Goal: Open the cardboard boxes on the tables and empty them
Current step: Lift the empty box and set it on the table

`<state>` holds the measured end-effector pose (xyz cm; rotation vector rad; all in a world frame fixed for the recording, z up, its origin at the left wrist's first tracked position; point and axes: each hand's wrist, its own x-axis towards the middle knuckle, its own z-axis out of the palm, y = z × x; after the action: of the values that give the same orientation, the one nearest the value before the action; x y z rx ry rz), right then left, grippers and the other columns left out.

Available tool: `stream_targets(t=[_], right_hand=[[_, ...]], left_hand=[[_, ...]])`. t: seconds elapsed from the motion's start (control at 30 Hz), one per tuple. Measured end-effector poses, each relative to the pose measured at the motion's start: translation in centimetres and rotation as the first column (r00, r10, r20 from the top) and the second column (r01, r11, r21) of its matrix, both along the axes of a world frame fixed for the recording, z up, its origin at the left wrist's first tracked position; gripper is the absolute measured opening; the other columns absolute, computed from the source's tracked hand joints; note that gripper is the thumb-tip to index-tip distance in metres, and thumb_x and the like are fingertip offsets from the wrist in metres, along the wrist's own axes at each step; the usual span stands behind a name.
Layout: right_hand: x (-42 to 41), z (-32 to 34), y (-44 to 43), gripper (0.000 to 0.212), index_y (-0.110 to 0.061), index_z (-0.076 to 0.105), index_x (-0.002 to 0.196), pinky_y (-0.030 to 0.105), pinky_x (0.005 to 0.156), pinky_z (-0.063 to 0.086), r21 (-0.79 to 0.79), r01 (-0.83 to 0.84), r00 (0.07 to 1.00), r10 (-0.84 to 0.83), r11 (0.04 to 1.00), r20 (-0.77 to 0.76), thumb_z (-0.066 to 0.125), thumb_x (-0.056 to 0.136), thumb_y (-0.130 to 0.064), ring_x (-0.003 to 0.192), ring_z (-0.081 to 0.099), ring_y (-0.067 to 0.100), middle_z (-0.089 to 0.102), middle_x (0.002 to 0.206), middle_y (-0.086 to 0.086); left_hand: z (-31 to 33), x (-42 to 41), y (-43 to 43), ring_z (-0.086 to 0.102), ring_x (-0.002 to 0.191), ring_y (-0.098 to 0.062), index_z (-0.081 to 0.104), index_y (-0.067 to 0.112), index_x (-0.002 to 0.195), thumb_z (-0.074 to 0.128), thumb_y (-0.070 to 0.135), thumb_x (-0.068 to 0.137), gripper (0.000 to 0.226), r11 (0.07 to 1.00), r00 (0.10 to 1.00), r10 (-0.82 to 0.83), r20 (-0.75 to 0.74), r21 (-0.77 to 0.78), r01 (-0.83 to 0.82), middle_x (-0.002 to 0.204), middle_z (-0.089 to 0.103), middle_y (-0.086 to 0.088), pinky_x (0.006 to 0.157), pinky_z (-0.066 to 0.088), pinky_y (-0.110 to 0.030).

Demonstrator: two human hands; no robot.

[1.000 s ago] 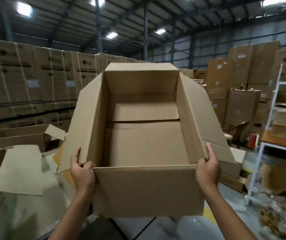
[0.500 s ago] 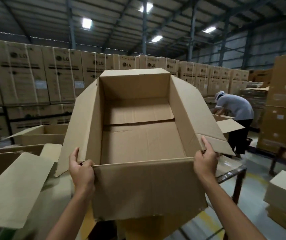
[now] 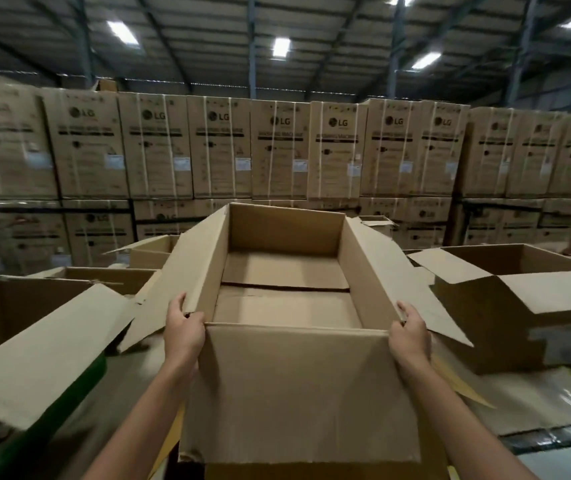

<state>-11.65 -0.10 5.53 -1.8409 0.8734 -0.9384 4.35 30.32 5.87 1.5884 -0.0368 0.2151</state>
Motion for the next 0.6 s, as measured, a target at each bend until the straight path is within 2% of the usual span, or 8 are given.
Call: stream_targets(t=[0.07,0.17,0.2,0.33,0.47,0.53,0.6], right_hand=[[0.4,-1.2,-1.1,0.049,-0.015,0.049,0.146,0.033,0.09,0.048,0.039,-0.021,0.999,0.022,0.999,-0.026,0.044,0.1,0.0,0.122,0.057,0.03,0.056,0.143,0.01],[1.1,-2.5,-2.4,0.048,-0.015,0.051,0.145,0.026,0.069,0.05,0.071,-0.027,1.0,0.027,0.997,-0.01,0.045,0.1,0.001,0.096,0.06,0.024,0.059,0.138,0.013],[1.2,-2.5,-2.8,0.047,-0.015,0.051,0.144,0.026,0.068,0.05,0.072,-0.02,1.0,0.021,0.997,-0.006,0.045,0.1,0.001,0.093,0.059,0.023,0.059,0.137,0.014],[1.7,-1.6,-4.8,0.045,-0.015,0.053,0.143,0.042,0.09,0.056,0.015,-0.015,1.0,0.015,1.0,-0.022,0.046,0.1,-0.002,0.112,0.062,0.033,0.061,0.135,0.014],[2.8,-1.5,-6.2,0.048,-0.015,0.052,0.145,0.039,0.094,0.052,-0.044,-0.096,0.985,0.088,0.994,-0.148,0.048,0.098,-0.005,0.118,0.06,0.034,0.061,0.137,0.012],[3.4,-2.6,-6.4,0.046,-0.015,0.054,0.143,0.034,0.089,0.049,-0.04,-0.152,0.964,0.14,0.988,-0.227,0.05,0.097,-0.006,0.118,0.059,0.033,0.062,0.136,0.011],[3.5,-4.1,-6.2,0.039,-0.014,0.058,0.136,0.03,0.078,0.045,-0.012,-0.197,0.935,0.185,0.98,-0.304,0.05,0.099,-0.008,0.107,0.06,0.031,0.065,0.13,0.01]], left_hand=[[0.4,0.2,-1.1,0.052,0.106,-0.027,0.038,0.029,0.147,0.051,0.011,0.095,0.057,0.998,1.0,0.006,-0.011,0.062,-0.005,0.125,0.05,-0.006,0.093,0.05,-0.046],[0.6,0.5,-2.4,0.051,0.11,-0.027,0.042,0.028,0.145,0.052,0.009,0.094,0.055,0.994,0.999,0.032,0.001,0.102,-0.032,0.128,0.051,-0.006,0.098,0.049,-0.047],[0.5,0.6,-2.8,0.05,0.109,-0.026,0.043,0.028,0.144,0.052,0.009,0.095,0.053,0.993,0.999,0.042,0.001,0.111,-0.042,0.128,0.051,-0.006,0.097,0.048,-0.045],[-0.9,0.6,-4.2,0.05,0.107,-0.026,0.045,0.025,0.14,0.05,0.005,0.096,0.049,0.994,0.998,0.056,-0.025,0.093,-0.054,0.127,0.051,-0.008,0.088,0.047,-0.04],[-4.4,0.4,-4.4,0.052,0.105,-0.026,0.04,0.027,0.144,0.047,0.008,0.1,0.048,0.991,0.987,0.096,-0.128,0.107,-0.083,0.124,0.05,-0.008,0.079,0.049,-0.039],[-5.8,0.4,-4.3,0.052,0.105,-0.026,0.039,0.024,0.145,0.045,0.006,0.1,0.049,0.985,0.977,0.105,-0.185,0.158,-0.076,0.127,0.052,-0.009,0.082,0.05,-0.041],[-6.4,0.6,-4.1,0.052,0.107,-0.026,0.041,0.017,0.145,0.046,0.006,0.1,0.047,0.966,0.973,0.114,-0.201,0.251,-0.062,0.132,0.053,-0.013,0.09,0.05,-0.043]])
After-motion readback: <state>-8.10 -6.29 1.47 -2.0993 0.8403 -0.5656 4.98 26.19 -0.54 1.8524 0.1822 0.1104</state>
